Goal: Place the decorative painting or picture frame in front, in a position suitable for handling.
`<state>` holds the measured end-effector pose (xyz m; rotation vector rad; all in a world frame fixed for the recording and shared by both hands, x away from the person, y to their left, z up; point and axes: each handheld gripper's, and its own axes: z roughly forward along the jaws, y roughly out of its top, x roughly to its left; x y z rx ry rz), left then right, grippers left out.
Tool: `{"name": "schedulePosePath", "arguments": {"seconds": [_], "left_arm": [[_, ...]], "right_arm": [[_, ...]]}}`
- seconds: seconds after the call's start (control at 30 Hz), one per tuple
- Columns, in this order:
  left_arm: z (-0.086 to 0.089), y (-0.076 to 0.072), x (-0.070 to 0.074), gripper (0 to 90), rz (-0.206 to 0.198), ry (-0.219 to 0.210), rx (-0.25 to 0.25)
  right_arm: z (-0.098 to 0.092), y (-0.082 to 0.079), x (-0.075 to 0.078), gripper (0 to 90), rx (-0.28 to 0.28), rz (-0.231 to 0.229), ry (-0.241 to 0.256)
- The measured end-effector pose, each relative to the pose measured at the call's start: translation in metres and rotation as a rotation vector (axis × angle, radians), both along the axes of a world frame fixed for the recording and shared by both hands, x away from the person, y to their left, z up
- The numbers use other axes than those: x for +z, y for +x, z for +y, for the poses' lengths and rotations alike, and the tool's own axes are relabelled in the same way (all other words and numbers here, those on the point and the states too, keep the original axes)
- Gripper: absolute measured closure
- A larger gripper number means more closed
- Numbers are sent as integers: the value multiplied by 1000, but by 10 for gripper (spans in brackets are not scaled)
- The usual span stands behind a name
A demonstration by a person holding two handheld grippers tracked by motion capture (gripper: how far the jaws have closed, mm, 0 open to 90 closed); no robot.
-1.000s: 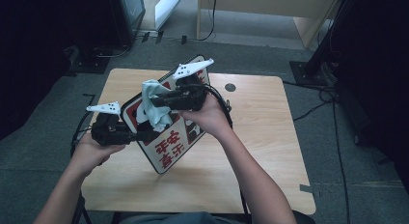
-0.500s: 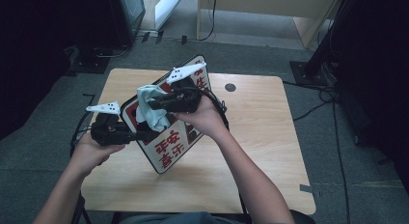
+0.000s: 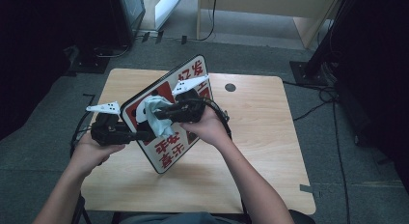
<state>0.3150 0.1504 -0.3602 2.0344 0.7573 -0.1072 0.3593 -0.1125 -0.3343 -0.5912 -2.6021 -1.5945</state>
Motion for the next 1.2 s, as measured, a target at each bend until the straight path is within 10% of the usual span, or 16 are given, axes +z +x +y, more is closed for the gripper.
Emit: {"name": "schedulePosePath", "arguments": {"seconds": [1.2], "left_arm": [[0, 0, -1, 692, 7, -7, 5]], "right_arm": [[-20, -25, -101, 825, -41, 98, -31]]}}
